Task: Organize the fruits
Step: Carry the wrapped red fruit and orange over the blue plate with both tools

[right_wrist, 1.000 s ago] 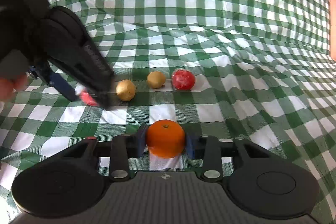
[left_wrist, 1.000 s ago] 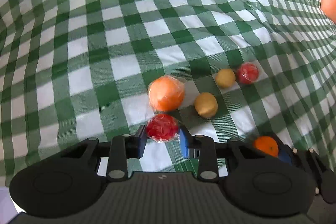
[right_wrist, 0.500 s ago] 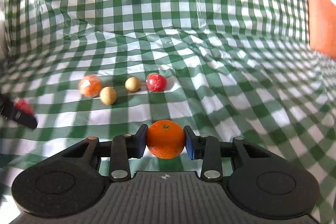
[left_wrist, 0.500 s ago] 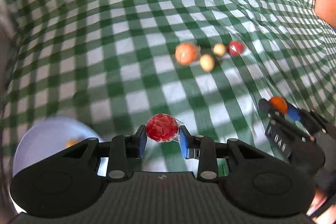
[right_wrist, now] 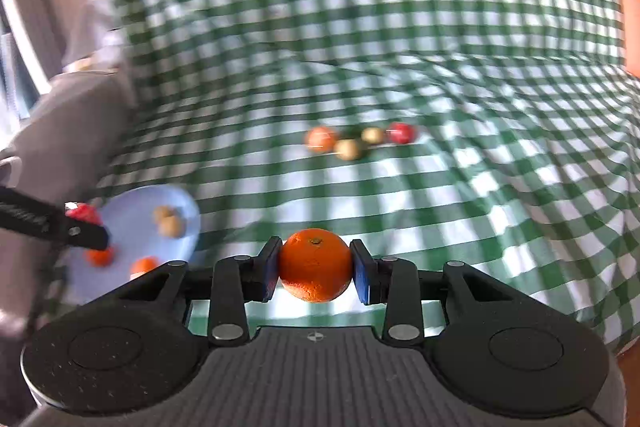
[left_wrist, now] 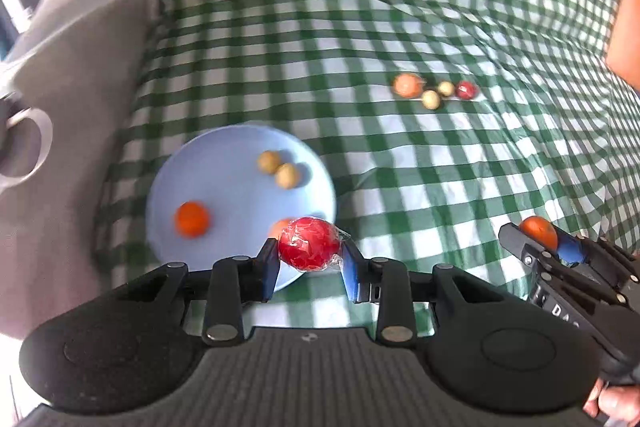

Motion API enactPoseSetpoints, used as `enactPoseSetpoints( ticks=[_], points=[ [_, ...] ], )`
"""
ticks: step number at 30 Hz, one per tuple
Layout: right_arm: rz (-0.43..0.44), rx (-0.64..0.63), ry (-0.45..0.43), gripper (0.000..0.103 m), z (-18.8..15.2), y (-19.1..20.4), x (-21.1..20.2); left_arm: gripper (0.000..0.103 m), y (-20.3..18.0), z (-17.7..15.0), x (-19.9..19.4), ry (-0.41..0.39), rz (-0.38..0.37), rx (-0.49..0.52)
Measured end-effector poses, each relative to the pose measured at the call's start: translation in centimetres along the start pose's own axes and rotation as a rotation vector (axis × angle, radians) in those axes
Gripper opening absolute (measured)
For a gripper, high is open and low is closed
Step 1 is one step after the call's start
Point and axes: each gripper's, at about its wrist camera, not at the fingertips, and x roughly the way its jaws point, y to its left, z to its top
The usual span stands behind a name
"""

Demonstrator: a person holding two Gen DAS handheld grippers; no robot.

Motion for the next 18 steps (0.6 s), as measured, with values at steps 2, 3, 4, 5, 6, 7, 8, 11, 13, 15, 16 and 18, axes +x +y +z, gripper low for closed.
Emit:
enactPoseSetpoints(
  ticks=[2,3,4,5,6,7,8,11,13,15,16,18],
  points=[
    [0.029,-0.034,-0.012,0.038,0.0,2.0,-1.2,0.036,1.3,-1.1,-1.1,-0.002,0.016,-0.033],
    [0.042,-0.046,-0.018,0.038,0.1,2.8,-1.7,0.036,2.0,-1.7,-1.7,-0.005,0.024,-0.046],
    [0.059,-0.061,-0.024,0.038,0.1,3.9,-2.3,0.036,2.5,-2.1,-2.1,-0.008,0.029,-0.057],
    [0.072,-0.074,-0.027,0.038,0.2,4.7,-2.8,0.036,3.1,-2.7,-2.6,-0.010,0.031,-0.069],
    [0.084,-0.090,-0.030,0.038,0.2,5.6,-3.3,0.036,3.6,-3.1,-3.1,-0.013,0.032,-0.080],
    [0.098,-0.111,-0.035,0.038,0.1,6.6,-3.9,0.036,4.1,-3.6,-3.5,-0.018,0.034,-0.090],
    [0.109,-0.127,-0.037,0.038,0.1,7.3,-4.3,0.036,4.5,-4.0,-3.9,-0.023,0.034,-0.099],
    [0.144,-0.165,-0.036,0.038,0.0,9.3,-5.5,0.036,5.9,-5.1,-5.1,-0.039,0.033,-0.123],
    [0.160,-0.189,-0.031,0.038,-0.2,10.4,-6.0,0.036,6.5,-5.6,-5.6,-0.048,0.027,-0.137],
    [0.170,-0.214,-0.025,0.038,-0.5,11.3,-6.4,0.036,6.9,-6.0,-6.0,-0.055,0.020,-0.147],
    [0.171,-0.228,-0.024,0.038,-0.6,11.6,-6.6,0.036,6.9,-6.2,-6.1,-0.059,0.019,-0.149],
    [0.172,-0.249,-0.025,0.038,-0.7,12.1,-6.9,0.036,7.2,-6.4,-6.3,-0.064,0.016,-0.153]
  ],
)
